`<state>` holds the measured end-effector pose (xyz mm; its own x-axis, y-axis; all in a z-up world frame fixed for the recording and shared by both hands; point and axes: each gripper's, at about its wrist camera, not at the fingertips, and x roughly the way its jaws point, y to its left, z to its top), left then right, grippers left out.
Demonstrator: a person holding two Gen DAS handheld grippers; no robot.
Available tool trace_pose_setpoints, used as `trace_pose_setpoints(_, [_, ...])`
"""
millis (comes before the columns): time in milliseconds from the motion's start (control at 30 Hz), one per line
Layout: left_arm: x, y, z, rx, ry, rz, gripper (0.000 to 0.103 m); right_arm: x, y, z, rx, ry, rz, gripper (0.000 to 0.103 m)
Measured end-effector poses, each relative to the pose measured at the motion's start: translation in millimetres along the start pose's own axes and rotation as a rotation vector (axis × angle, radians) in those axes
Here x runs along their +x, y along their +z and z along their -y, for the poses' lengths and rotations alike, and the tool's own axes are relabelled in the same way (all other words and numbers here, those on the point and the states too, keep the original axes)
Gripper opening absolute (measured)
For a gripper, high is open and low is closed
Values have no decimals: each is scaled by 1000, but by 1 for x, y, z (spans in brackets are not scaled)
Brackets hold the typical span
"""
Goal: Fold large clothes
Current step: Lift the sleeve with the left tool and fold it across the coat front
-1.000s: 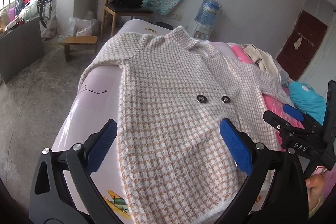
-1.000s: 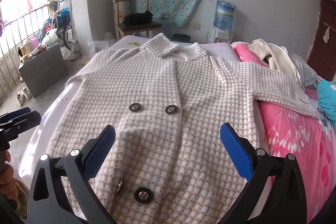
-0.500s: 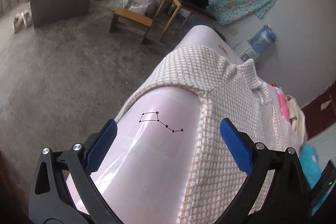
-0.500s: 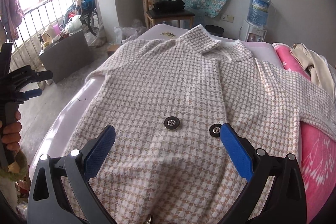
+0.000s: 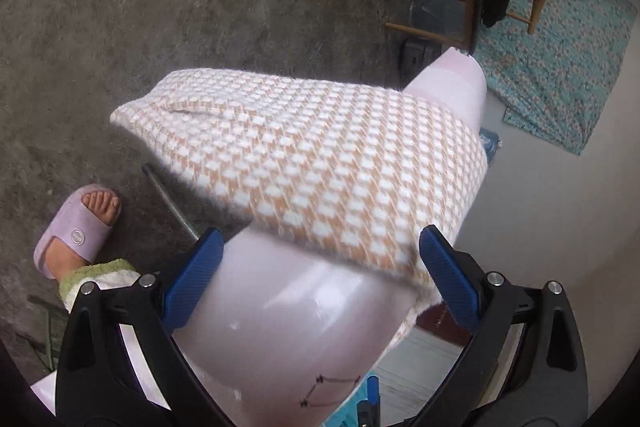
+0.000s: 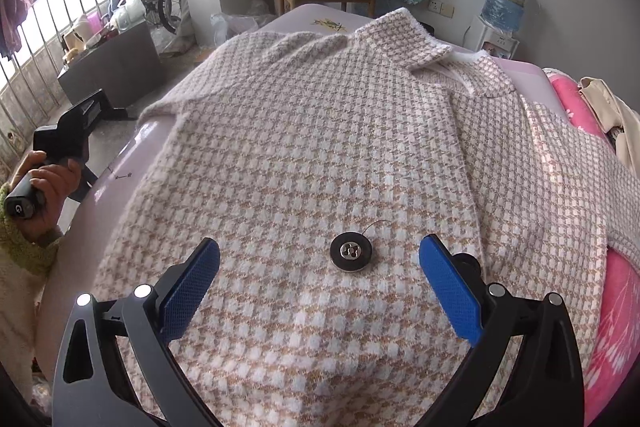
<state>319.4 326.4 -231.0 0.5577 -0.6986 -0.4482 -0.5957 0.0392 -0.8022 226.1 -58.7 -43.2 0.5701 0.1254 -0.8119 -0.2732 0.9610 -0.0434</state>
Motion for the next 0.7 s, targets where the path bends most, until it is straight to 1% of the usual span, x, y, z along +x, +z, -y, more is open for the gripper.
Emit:
trace_pose_setpoints(100, [20, 16, -14, -61, -14, -44, 95, 9, 3, 0, 7, -12, -7, 97])
trace_pose_setpoints(133, [27, 20, -17, -72, -8, -55, 95, 11, 4, 0, 10, -17, -7, 97])
trace_pose_setpoints(200, [34, 25, -18, -78, 9, -44, 93, 16, 5, 3, 20, -28, -13, 97])
trace_pose_setpoints(233, [34, 28, -15, -72, 16, -36, 84, 19, 6, 5, 29, -32, -17, 97])
trace_pose_setpoints(267, [34, 30, -13, -69, 27, -21, 78, 21, 6, 7, 39, -34, -20, 97])
trace_pose_setpoints(300, [35, 33, -14, -74, 40, -11, 68, 22, 6, 9, 46, -35, -22, 97])
trace_pose_setpoints(333, [35, 39, -11, -83, 52, -6, 55, 24, 6, 11, 52, -37, -24, 97])
trace_pose_setpoints(367, [35, 44, -11, -91, 67, 1, 49, 25, 7, 12, 54, -41, -24, 97])
trace_pose_setpoints(433, [31, 54, -9, -89, 108, 29, 20, 27, 8, 14, 60, -48, -22, 97])
trace_pose_setpoints(467, [25, 55, -7, -68, 131, 58, 18, 27, 8, 15, 64, -50, -21, 97])
trace_pose_setpoints(500, [17, 55, -3, -28, 152, 90, 14, 27, 9, 17, 68, -49, -20, 97])
trace_pose_setpoints(533, [9, 53, 10, 31, 193, 142, 12, 26, 9, 19, 71, -48, -16, 97])
trace_pose_setpoints(567, [-1, 49, 29, 113, 249, 205, 12, 25, 10, 20, 73, -49, -11, 97])
trace_pose_setpoints(633, [-23, 30, 76, 302, 366, 354, 10, 20, 10, 22, 72, -53, 5, 97])
trace_pose_setpoints(700, [-37, -6, 132, 539, 507, 521, 9, 15, 9, 25, 71, -59, 20, 97])
